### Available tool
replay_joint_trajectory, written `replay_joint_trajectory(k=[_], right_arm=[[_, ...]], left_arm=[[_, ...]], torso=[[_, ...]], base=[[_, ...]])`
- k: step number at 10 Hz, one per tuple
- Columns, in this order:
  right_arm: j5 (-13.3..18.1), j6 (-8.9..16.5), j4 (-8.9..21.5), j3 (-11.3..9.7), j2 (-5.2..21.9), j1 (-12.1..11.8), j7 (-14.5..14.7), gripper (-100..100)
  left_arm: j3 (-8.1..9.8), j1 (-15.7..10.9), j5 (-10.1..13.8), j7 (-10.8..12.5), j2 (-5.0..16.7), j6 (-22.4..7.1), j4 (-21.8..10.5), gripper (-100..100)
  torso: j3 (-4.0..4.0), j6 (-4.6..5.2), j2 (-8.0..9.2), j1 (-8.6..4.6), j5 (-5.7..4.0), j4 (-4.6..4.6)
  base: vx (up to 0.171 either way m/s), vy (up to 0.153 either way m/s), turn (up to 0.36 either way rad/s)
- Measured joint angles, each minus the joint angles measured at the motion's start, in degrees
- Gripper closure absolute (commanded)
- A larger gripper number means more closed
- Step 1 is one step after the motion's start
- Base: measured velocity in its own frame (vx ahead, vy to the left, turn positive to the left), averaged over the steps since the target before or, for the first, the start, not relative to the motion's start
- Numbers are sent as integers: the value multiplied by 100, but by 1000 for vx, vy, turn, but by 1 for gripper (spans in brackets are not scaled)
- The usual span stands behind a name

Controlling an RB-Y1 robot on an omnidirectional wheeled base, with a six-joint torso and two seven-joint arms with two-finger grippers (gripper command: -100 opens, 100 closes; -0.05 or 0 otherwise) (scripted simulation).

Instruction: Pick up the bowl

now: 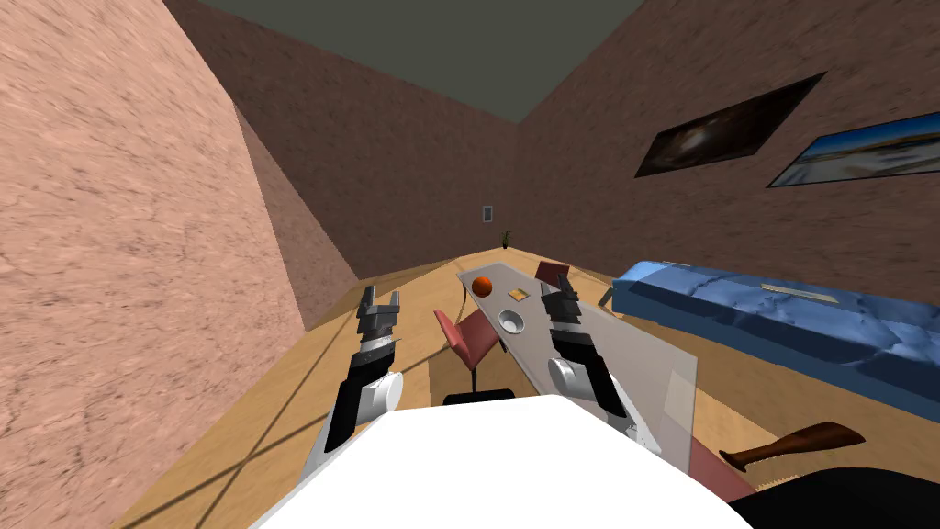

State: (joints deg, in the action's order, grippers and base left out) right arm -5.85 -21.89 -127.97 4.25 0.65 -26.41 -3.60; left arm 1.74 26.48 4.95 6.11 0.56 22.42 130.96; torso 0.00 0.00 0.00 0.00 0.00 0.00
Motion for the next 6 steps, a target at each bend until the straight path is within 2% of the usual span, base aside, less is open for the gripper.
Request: replay_joint_trajectory(k=[2, 6], right_arm=[[227, -2, 170, -31, 184, 40, 55, -100], [806, 4, 674, -2, 729, 94, 128, -100]], left_arm=[[-1, -1, 0, 0, -1, 0, 0, 0], [-1, -1, 0, 0, -1, 0, 0, 0]], torso=[[8, -2, 14, 40, 8, 3], [5, -2, 9, 23, 5, 2]], base=[[-43, 113, 121], [-25, 72, 162]])
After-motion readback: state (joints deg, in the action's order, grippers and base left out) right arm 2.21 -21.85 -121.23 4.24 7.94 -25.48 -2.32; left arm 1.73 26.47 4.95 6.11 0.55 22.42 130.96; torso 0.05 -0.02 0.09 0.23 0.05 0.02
